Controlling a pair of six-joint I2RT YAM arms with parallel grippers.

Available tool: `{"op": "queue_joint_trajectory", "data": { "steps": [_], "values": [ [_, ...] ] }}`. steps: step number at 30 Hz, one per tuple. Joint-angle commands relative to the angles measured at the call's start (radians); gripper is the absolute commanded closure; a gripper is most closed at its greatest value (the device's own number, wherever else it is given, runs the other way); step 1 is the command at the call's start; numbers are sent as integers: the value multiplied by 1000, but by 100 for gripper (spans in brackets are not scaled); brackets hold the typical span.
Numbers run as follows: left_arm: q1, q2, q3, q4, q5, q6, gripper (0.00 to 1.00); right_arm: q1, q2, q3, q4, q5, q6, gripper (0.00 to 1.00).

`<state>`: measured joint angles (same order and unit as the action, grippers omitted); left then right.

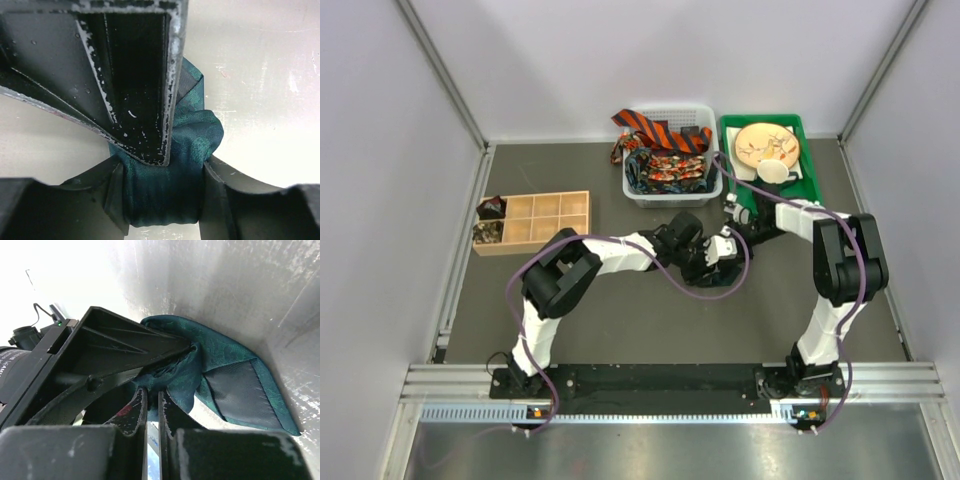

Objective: Roll the ties
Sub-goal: Roll the tie at the center of the board.

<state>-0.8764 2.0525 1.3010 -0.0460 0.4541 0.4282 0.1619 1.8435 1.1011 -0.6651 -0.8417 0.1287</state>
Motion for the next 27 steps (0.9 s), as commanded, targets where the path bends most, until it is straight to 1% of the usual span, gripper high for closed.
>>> {"op": "queue_joint_trajectory", "data": {
  "steps": [1, 2, 3, 5, 7, 9, 15, 19, 21, 24, 27],
  "values": [
    [11, 43, -54, -25, -40, -34, 45, 37, 57, 16, 21, 125, -69, 100],
    [17, 9, -75, 4, -20, -43, 38, 36, 56, 13, 28, 136, -72, 100],
    [23, -9, -129, 100, 4, -55, 32, 34, 53, 10, 30, 163, -74, 100],
    [42, -69, -186, 197, 53, -94, 20, 30, 43, 6, 36, 188, -78, 100],
    [47, -92, -239, 289, 75, -103, 17, 28, 40, 0, 36, 208, -84, 100],
    [47, -103, -258, 342, 93, -115, 17, 22, 36, -4, 41, 230, -86, 100],
    [47, -75, -247, 428, 126, -135, 17, -9, 20, -33, 52, 266, -96, 100],
    [47, -43, -227, 474, 112, -151, 17, -16, 16, -38, 58, 271, -100, 100],
    [47, -19, -207, 517, 132, -173, 20, -19, 14, -43, 61, 273, -103, 100],
    [47, 9, -184, 523, 158, -187, 28, -22, 19, -40, 65, 271, -104, 100],
    [47, 20, -172, 526, 156, -195, 30, -25, 19, -43, 67, 277, -106, 100]
  ]
}}
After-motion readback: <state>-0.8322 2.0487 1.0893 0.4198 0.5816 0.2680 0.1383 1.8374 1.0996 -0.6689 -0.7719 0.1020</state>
